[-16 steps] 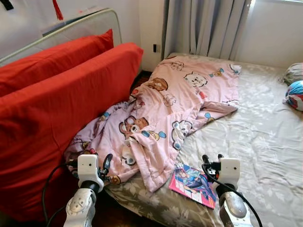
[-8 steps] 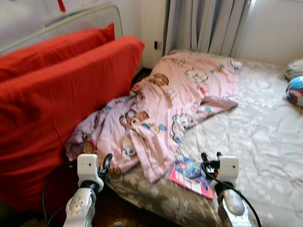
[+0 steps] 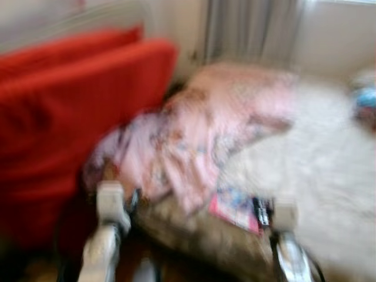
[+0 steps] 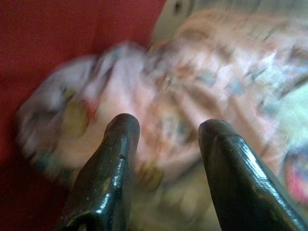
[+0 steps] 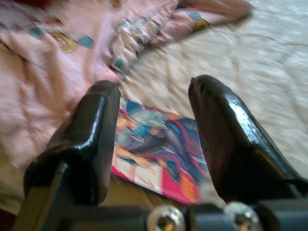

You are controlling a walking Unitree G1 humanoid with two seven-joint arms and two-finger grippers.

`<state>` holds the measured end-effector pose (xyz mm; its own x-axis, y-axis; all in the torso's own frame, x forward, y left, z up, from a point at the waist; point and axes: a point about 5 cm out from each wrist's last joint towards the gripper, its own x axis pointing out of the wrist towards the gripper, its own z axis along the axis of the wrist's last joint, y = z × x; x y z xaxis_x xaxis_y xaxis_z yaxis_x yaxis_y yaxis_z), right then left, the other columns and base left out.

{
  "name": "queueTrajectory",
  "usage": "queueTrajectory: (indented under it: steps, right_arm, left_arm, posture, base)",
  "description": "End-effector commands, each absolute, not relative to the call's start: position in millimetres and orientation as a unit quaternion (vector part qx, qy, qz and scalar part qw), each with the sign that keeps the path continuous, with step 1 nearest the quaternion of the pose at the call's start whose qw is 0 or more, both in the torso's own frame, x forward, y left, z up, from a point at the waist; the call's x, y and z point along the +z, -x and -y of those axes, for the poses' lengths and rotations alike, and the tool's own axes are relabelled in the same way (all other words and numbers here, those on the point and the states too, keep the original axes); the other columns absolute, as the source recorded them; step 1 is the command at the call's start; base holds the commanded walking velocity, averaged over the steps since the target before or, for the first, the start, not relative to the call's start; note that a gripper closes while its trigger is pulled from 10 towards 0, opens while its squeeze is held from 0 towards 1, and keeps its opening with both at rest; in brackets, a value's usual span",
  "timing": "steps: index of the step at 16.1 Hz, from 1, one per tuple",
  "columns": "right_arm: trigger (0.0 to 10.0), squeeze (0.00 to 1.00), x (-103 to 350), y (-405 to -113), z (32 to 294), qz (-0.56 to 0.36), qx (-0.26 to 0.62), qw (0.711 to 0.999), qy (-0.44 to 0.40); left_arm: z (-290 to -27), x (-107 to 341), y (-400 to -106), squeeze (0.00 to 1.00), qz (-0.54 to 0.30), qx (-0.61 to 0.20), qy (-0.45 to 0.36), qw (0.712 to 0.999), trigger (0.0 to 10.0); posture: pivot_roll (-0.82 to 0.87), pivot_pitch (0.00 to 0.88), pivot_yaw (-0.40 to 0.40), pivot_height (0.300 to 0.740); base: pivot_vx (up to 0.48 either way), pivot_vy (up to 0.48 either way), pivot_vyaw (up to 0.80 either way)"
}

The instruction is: Clean up the room

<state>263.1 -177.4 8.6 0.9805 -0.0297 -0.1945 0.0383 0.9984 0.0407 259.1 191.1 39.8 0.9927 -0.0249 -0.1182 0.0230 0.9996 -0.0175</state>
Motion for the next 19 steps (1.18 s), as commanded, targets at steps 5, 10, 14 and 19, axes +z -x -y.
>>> queueTrajectory:
  steps: [5,10,14,19]
  right_arm:
    - [10.0,0.0,4.5,-261.9,175.9,-0.101,-0.016,0.994,-0.026]
    - [10.0,0.0,4.0,-262.7,175.5,-0.1,-0.014,0.995,-0.027]
    - [10.0,0.0,3.1,-262.8,175.6,-0.102,-0.015,0.994,-0.028]
    - [10.0,0.0,1.8,-262.2,174.4,-0.104,-0.013,0.994,-0.029]
  left_arm:
    - [-190.7,42.1,-261.3,0.0,-0.057,-0.015,0.014,0.998,10.0]
    - [-190.7,41.7,-261.1,0.0,-0.058,-0.014,0.013,0.998,10.0]
    - [-190.9,41.8,-261.2,0.0,-0.058,-0.015,0.013,0.998,10.0]
    - [-189.7,41.5,-261.0,0.0,-0.059,-0.019,0.015,0.998,10.0]
  posture:
    - [-0.02,0.022,0.011,0.655]
    - [-0.02,0.023,0.01,0.625]
    - [-0.02,0.025,0.011,0.625]
    - [-0.02,0.027,0.012,0.625]
  base:
    - [0.0,0.0,0.0]
    - [0.0,0.0,0.0]
    - [0.0,0.0,0.0]
    - [0.0,0.0,0.0]
